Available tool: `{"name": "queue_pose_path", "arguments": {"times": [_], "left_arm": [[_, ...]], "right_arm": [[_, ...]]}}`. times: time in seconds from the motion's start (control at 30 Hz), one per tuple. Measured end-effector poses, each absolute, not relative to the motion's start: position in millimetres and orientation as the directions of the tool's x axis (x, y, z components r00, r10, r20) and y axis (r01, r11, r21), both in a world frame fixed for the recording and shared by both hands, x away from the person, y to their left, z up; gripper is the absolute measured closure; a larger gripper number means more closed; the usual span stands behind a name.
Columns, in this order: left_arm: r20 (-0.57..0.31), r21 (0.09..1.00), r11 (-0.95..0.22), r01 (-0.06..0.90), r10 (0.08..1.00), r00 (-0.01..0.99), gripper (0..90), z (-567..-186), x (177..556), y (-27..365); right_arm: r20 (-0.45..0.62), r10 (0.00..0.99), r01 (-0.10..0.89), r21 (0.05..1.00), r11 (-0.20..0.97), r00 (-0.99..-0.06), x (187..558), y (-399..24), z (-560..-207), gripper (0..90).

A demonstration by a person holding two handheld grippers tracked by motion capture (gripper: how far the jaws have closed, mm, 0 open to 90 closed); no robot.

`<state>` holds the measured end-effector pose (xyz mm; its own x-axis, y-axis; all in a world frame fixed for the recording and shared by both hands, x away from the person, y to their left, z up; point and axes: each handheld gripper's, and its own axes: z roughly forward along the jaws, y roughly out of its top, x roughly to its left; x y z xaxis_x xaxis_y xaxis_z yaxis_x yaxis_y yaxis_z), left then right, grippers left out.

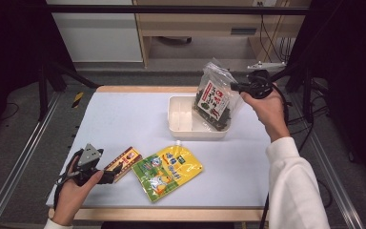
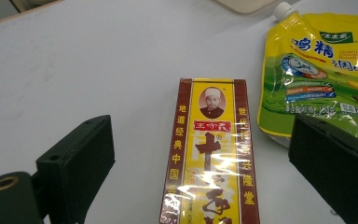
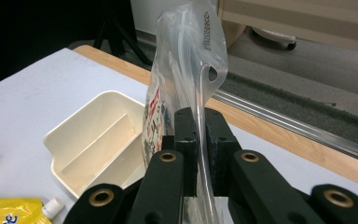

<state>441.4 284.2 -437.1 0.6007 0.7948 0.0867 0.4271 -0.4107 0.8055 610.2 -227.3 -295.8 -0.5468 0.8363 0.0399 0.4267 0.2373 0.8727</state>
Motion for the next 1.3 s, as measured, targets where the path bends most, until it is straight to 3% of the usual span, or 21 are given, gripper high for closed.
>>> {"name": "queue_pose_path", "arguments": {"times": [0.2, 0.57, 0.6, 0.67, 0.93, 1.13, 1.3], "left_arm": [[0.089, 0.805, -0.41, 0.428, 0.798, 0.596, 6.3, -437.5, 441.9, 285.9], [0.089, 0.804, -0.409, 0.432, 0.8, 0.594, 6.2, -438.6, 443.5, 286.3], [0.088, 0.803, -0.41, 0.433, 0.799, 0.594, 6.2, -438.7, 443.8, 286.4], [0.089, 0.802, -0.411, 0.433, 0.799, 0.594, 6.2, -439.0, 444.2, 286.6], [0.088, 0.803, -0.407, 0.435, 0.803, 0.589, 6.2, -439.3, 444.6, 289.0], [0.09, 0.801, -0.408, 0.438, 0.805, 0.587, 6.2, -440.7, 444.6, 289.3], [0.088, 0.807, -0.401, 0.433, 0.808, 0.583, 6.2, -440.6, 444.4, 289.6]], "right_arm": [[0.049, 0.837, 0.429, 0.874, 0.227, -0.545, 608.4, -227.4, -295.0, 79.0], [0.055, 0.837, 0.398, 0.895, 0.2, -0.544, 600.3, -224.0, -291.2, 49.2], [0.046, 0.842, 0.388, 0.9, 0.199, -0.538, 597.7, -222.3, -291.1, 43.2], [0.037, 0.842, 0.381, 0.902, 0.204, -0.538, 596.1, -221.3, -290.7, 41.9], [0.024, 0.844, 0.34, 0.921, 0.19, -0.536, 580.1, -216.7, -281.9, 23.1], [-0.027, 0.855, 0.291, 0.934, 0.206, -0.518, 555.1, -221.5, -274.6, 11.7], [-0.046, 0.866, 0.268, 0.942, 0.204, -0.498, 535.4, -228.1, -276.4, 8.2]]}}
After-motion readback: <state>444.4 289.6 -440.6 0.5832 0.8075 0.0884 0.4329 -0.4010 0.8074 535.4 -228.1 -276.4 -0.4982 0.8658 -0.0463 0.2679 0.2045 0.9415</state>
